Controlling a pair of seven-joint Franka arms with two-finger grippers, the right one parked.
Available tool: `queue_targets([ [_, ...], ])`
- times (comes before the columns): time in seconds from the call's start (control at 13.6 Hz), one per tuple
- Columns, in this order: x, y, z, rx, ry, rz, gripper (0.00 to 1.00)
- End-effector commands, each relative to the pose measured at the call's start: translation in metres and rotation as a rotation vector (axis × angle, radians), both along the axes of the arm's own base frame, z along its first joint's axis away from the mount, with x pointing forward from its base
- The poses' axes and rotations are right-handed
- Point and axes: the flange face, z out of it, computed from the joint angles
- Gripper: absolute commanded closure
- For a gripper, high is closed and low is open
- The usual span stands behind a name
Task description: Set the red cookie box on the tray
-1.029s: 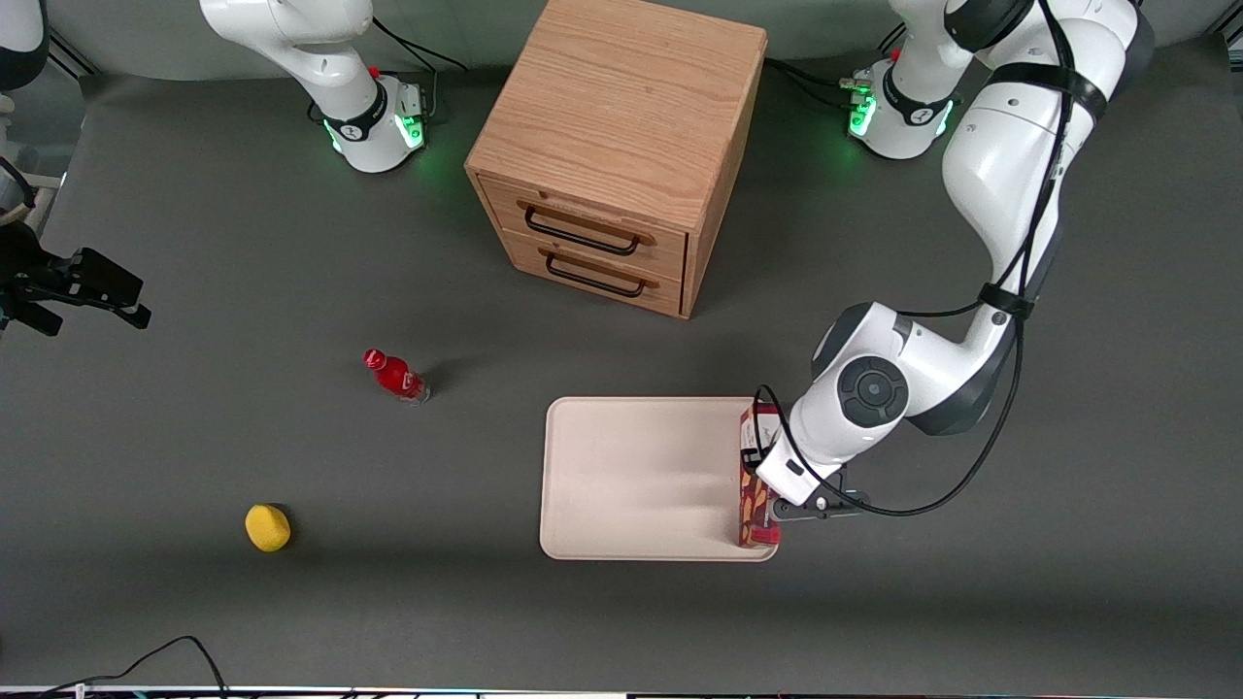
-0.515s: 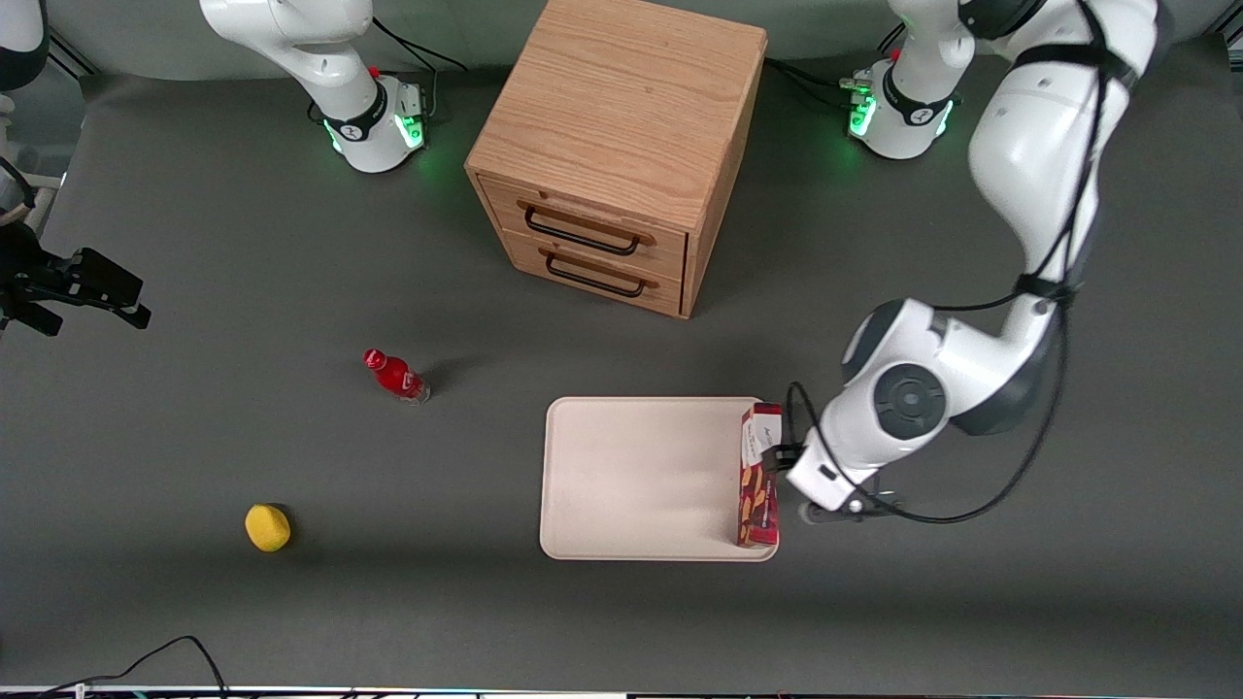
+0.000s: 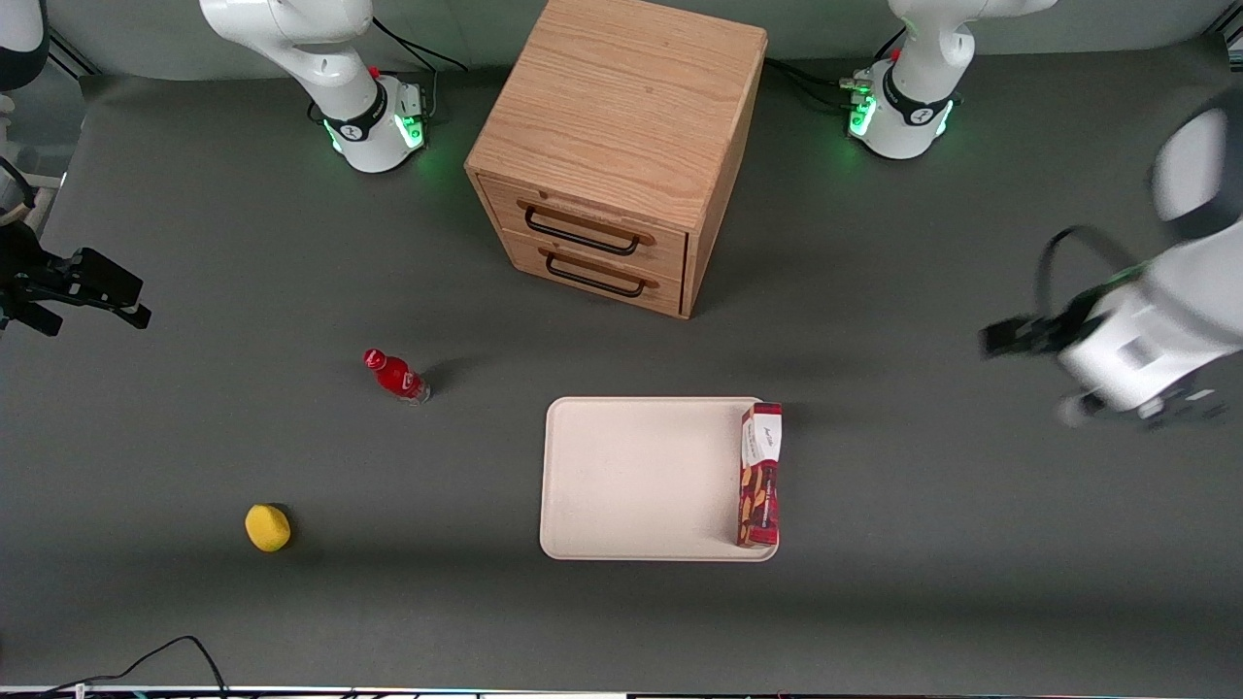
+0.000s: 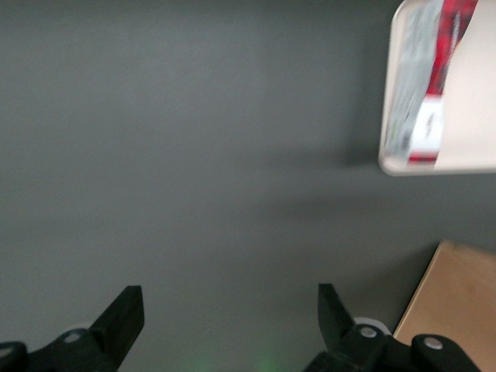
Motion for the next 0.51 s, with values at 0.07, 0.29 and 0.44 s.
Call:
queue_targets([
  [0.07,-0.080,0.052,0.008,-0.017,-0.005,-0.031,0.00],
  [0.29,-0.091,0.057,0.013,-0.016,-0.018,-0.030,0.00],
  [0.44,-0.085,0.056,0.025,-0.014,-0.008,-0.040,0.00],
])
